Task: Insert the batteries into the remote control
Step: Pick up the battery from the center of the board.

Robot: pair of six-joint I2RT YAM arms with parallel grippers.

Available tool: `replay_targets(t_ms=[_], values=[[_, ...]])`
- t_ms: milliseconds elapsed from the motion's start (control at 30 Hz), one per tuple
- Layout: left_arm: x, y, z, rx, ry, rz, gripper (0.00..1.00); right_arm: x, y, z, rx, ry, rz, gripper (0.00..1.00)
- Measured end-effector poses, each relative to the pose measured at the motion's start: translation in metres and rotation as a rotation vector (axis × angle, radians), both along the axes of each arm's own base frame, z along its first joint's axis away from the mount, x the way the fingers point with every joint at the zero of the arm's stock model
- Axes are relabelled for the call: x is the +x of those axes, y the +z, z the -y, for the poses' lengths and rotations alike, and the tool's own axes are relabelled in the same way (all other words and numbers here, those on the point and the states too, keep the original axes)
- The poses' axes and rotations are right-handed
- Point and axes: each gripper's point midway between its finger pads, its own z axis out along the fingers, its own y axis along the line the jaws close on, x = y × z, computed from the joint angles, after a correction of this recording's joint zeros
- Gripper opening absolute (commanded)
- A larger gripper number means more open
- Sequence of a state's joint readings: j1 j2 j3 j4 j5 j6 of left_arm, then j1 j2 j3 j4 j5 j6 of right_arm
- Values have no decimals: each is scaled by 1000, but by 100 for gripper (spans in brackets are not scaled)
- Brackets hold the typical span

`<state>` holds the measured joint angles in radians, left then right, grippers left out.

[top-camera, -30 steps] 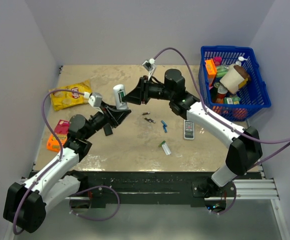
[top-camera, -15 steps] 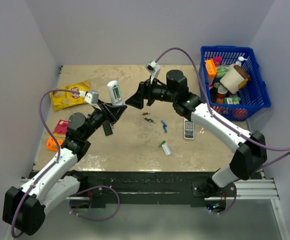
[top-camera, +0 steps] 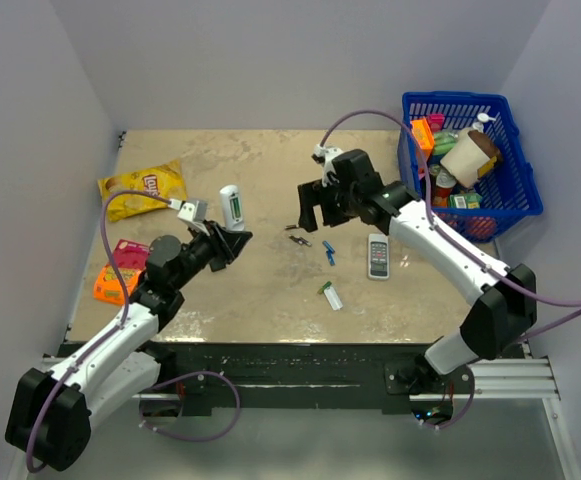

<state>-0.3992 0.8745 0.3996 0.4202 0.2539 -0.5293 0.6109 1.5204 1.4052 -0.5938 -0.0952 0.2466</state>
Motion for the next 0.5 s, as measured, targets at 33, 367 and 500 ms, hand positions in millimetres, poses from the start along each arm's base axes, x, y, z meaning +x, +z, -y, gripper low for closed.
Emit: replay_targets(t_ms=[33,367,500], values=[[-1,-2,0,2,-2,-1,0,-6,-16,7,-42,-12,-45,81],[-11,-26,1,39,-41,5,0,-84,-111,49,-328,-1,-319,70],[-16,-35,0,48,-53,2,0,-89,-116,44,-382,63,-293,71]])
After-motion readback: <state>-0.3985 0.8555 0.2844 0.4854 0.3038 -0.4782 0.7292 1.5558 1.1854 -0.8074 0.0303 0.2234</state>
